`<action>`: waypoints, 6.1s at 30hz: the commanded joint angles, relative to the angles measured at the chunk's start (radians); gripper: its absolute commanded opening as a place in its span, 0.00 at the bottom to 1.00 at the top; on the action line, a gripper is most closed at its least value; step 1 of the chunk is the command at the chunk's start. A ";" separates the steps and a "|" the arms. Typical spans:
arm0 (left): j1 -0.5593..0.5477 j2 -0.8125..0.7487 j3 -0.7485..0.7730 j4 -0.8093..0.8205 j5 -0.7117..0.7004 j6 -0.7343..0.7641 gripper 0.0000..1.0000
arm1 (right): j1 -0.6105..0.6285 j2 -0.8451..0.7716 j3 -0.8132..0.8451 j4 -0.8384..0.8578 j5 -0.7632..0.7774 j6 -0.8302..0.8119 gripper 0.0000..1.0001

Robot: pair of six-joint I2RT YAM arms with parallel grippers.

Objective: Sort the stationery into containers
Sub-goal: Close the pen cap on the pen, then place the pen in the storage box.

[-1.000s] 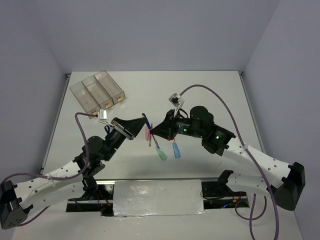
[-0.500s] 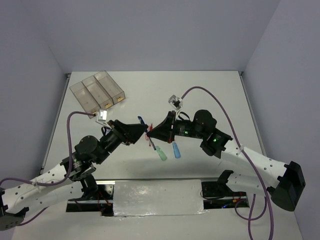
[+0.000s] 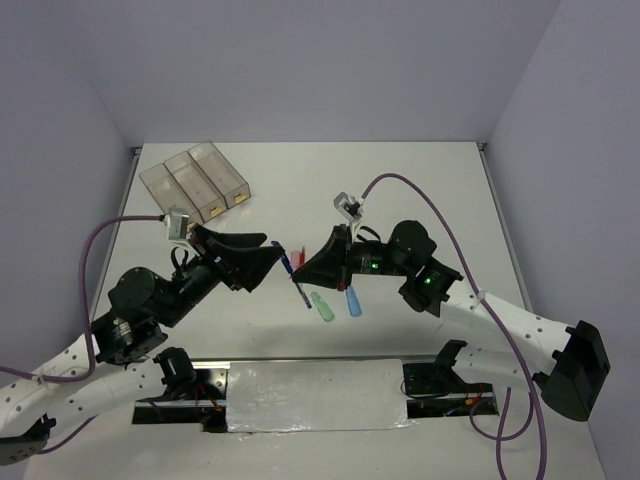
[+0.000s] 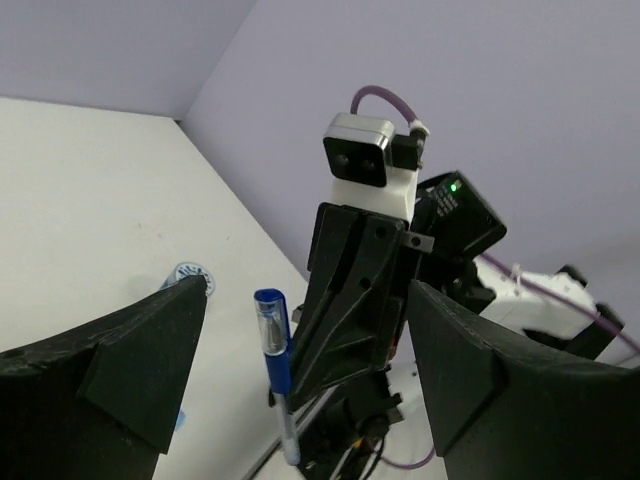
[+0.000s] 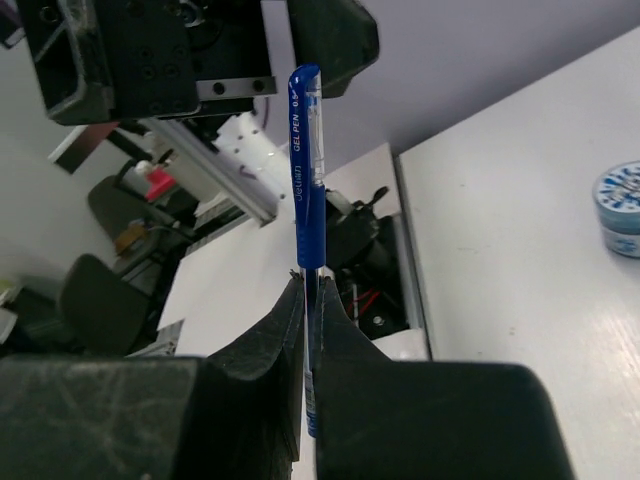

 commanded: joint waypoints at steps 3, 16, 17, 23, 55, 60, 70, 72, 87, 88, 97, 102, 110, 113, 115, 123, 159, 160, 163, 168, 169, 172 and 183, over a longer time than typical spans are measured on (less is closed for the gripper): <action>-0.004 0.048 0.070 -0.016 0.142 0.155 0.91 | 0.009 -0.001 0.017 0.119 -0.150 0.104 0.00; -0.004 0.088 0.050 0.119 0.343 0.170 0.51 | 0.007 0.002 0.026 0.114 -0.167 0.123 0.00; -0.004 0.085 0.048 0.118 0.342 0.170 0.50 | 0.009 0.005 0.028 0.116 -0.170 0.124 0.00; -0.004 0.070 0.044 0.121 0.349 0.178 0.54 | 0.007 0.028 0.035 0.156 -0.198 0.153 0.00; -0.004 0.109 -0.024 0.207 0.376 0.144 0.00 | 0.004 0.015 0.097 0.232 -0.169 0.164 0.00; -0.005 0.111 -0.051 0.253 0.372 0.129 0.00 | 0.004 0.022 0.113 0.289 -0.118 0.196 0.00; -0.005 0.142 -0.071 0.282 0.394 0.123 0.00 | 0.006 0.056 0.178 0.308 -0.085 0.213 0.00; -0.005 0.148 -0.079 0.292 0.402 0.120 0.00 | 0.004 0.064 0.225 0.277 -0.089 0.195 0.00; -0.019 0.157 -0.148 0.369 0.406 0.089 0.00 | -0.013 0.114 0.333 0.254 -0.082 0.195 0.00; -0.019 0.155 -0.145 0.365 0.391 0.089 0.00 | -0.013 0.114 0.321 0.249 -0.086 0.186 0.00; -0.021 0.139 -0.047 0.210 0.279 0.115 0.19 | -0.002 0.105 0.176 0.343 -0.154 0.206 0.00; -0.019 0.140 0.047 0.101 0.169 0.132 0.99 | 0.006 0.090 0.126 0.303 -0.157 0.173 0.00; -0.019 0.128 0.313 -0.115 -0.035 0.190 0.99 | 0.000 0.142 0.054 0.256 -0.109 0.118 0.00; -0.019 0.122 0.412 -0.331 -0.235 0.183 0.99 | -0.023 0.177 0.071 0.225 -0.106 0.094 0.00; -0.019 0.108 0.449 -0.474 -0.374 0.164 0.99 | -0.033 0.195 0.098 0.197 -0.094 0.065 0.00; -0.021 0.077 0.559 -1.082 -0.730 -0.021 0.99 | -0.030 0.562 0.614 -0.375 0.265 -0.385 0.00; 0.007 -0.205 0.186 -0.818 -0.490 0.229 0.99 | -0.146 1.680 1.732 0.041 0.448 -0.532 0.00; 0.005 -0.208 0.186 -0.817 -0.487 0.227 0.99 | -0.145 1.693 1.746 0.032 0.448 -0.528 0.00; 0.008 -0.213 0.191 -0.818 -0.482 0.219 0.99 | -0.146 1.702 1.764 0.024 0.445 -0.509 0.00; 0.008 -0.205 0.196 -0.809 -0.468 0.226 0.99 | -0.146 1.719 1.786 0.038 0.446 -0.469 0.00; 0.007 -0.202 0.196 -0.809 -0.470 0.227 0.99 | -0.146 1.716 1.781 0.039 0.437 -0.465 0.00; 0.007 -0.159 0.217 -0.835 -0.537 0.180 0.99 | -0.143 1.653 1.728 0.024 0.409 -0.463 0.00; 0.007 -0.049 0.271 -0.801 -0.608 0.008 0.99 | -0.155 1.550 1.629 0.042 0.412 -0.397 0.00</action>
